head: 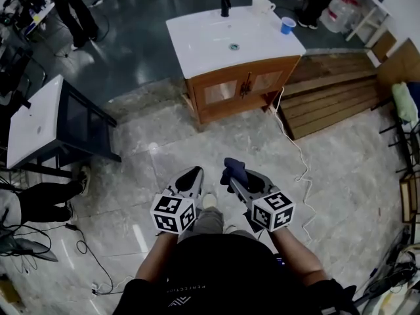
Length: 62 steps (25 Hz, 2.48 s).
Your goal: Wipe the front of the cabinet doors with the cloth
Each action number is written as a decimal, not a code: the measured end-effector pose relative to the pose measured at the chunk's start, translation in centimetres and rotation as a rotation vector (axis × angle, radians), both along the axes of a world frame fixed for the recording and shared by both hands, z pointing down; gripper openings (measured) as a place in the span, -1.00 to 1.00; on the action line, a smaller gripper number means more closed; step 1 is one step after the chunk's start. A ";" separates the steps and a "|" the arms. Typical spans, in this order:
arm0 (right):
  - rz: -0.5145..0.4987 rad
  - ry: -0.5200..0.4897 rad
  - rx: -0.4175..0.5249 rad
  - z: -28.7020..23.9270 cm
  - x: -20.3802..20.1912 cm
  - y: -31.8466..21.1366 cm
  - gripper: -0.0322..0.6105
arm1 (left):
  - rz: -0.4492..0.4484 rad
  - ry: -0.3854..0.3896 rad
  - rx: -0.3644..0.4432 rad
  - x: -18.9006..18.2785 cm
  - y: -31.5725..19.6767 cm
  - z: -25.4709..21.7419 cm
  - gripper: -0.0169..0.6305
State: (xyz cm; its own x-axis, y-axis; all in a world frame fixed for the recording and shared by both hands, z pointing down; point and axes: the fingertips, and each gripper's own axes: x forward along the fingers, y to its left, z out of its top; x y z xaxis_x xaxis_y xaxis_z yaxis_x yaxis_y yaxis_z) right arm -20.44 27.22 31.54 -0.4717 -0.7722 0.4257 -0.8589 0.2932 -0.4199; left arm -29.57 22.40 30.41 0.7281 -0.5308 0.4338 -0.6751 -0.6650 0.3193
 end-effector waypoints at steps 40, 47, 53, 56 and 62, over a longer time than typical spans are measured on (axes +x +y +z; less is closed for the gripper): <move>-0.230 0.013 -0.068 5.9 3.3 -22.5 -0.43 | -0.173 -0.006 0.007 4.6 -20.4 6.1 -0.87; -0.287 -0.003 -0.104 8.6 4.4 -25.8 -0.43 | -0.216 -0.047 -0.005 5.8 -22.9 8.1 -0.87; -0.329 -0.010 -0.121 11.0 4.1 -28.9 -0.43 | -0.302 -0.063 -0.032 5.0 -24.9 10.2 -0.87; -0.334 -0.020 -0.139 12.5 3.5 -30.2 -0.43 | -0.340 -0.059 -0.028 4.9 -26.2 10.7 -0.87; -0.371 -0.021 -0.138 14.2 2.4 -32.3 -0.43 | -0.369 -0.047 -0.026 5.0 -28.0 11.4 -0.87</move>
State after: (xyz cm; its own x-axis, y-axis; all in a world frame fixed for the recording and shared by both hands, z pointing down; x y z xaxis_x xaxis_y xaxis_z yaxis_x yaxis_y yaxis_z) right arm -18.07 -5.10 45.71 -0.7174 -0.4838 0.5012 -0.6963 0.5215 -0.4932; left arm -24.61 -5.62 41.82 0.4689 -0.7418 0.4794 -0.8822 -0.3666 0.2956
